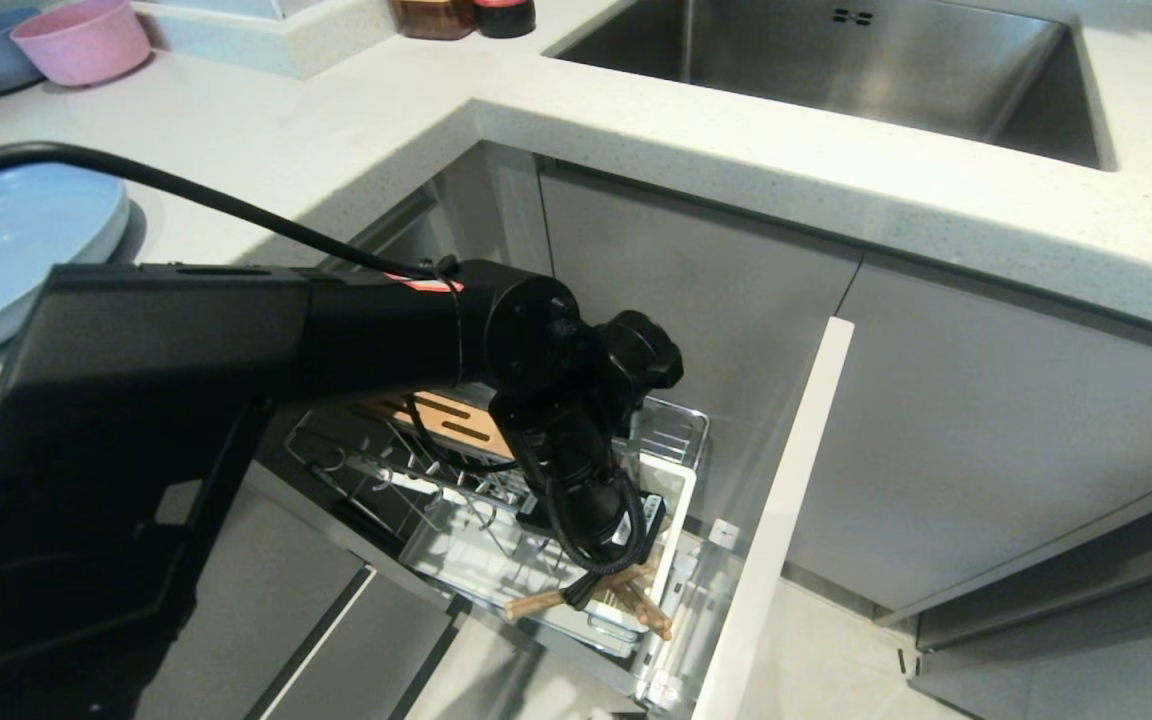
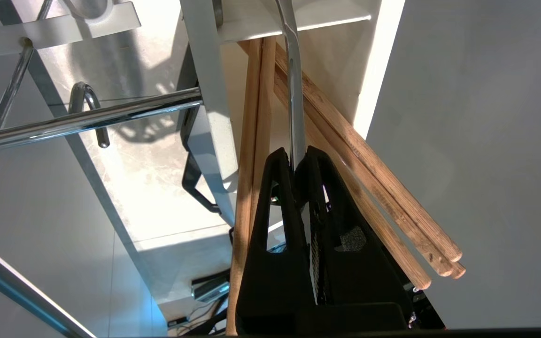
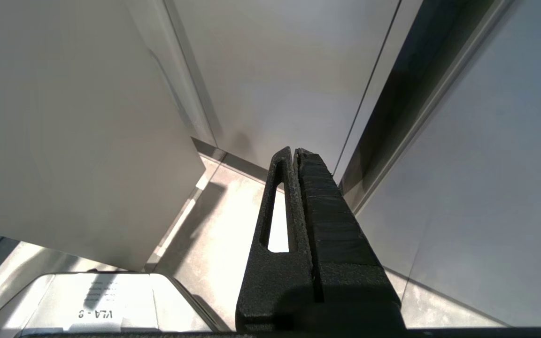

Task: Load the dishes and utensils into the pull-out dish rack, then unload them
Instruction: Pick up the spoon and place it in the cupboard, then pick up the plate and place it in the cupboard

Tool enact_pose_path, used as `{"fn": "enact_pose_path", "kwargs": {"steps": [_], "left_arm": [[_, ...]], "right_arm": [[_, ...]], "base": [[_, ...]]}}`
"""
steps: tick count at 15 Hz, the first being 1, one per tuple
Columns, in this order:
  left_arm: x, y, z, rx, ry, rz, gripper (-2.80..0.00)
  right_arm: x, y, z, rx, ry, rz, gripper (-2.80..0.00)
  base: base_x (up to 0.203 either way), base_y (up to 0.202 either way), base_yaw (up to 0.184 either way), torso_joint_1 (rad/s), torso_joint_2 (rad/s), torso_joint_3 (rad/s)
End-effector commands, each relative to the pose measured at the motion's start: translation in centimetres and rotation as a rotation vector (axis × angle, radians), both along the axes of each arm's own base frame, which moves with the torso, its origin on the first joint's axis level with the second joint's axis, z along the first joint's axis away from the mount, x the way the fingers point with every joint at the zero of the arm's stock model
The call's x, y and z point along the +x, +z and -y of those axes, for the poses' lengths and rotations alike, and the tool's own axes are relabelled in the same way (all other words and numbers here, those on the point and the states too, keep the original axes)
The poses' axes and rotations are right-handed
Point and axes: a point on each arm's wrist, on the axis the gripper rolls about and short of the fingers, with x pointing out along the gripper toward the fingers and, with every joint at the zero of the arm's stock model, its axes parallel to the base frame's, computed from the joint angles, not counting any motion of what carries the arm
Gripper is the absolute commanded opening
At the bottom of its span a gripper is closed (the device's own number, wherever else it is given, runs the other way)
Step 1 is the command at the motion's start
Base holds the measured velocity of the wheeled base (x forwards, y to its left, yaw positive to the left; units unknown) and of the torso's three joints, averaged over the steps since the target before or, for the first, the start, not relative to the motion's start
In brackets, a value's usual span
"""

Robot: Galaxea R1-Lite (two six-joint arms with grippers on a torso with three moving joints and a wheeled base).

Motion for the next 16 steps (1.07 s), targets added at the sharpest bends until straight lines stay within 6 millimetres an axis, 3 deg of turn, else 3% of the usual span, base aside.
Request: {"fn": "enact_pose_path", "kwargs": {"steps": [1,4,5,14,16], "left_arm": [[0.0,-0.2,0.0,0.006,0.002,-0.006,-2.8],[0.0,-0.3,0.1,0.009,0.001,-0.008,-2.8],[0.0,-0.2,0.0,0.009,0.001,-0.009,0.0],[-0.2,0.3,-0.1,-0.001,0.005,0.001,0.0],[-0.7,1.9,-0.7,-0.022,0.011,0.035,0.0]], "right_arm": [[0.0,0.0,0.0,0.0,0.0,-0.002,-2.8],[0.0,0.0,0.0,0.0,0.0,-0.001,-2.8],[0.0,0.0,0.0,0.0,0.0,-0.002,-2.8],[0.0,0.0,0.0,0.0,0.0,-0.002,-2.8],[0.0,0.0,0.0,0.0,0.0,-0.002,-2.8]], "base": [[0.0,0.0,0.0,0.0,0.0,0.0],[0.0,0.0,0.0,0.0,0.0,0.0],[0.0,0.0,0.0,0.0,0.0,0.0],[0.0,0.0,0.0,0.0,0.0,0.0],[0.0,0.0,0.0,0.0,0.0,0.0]]}}
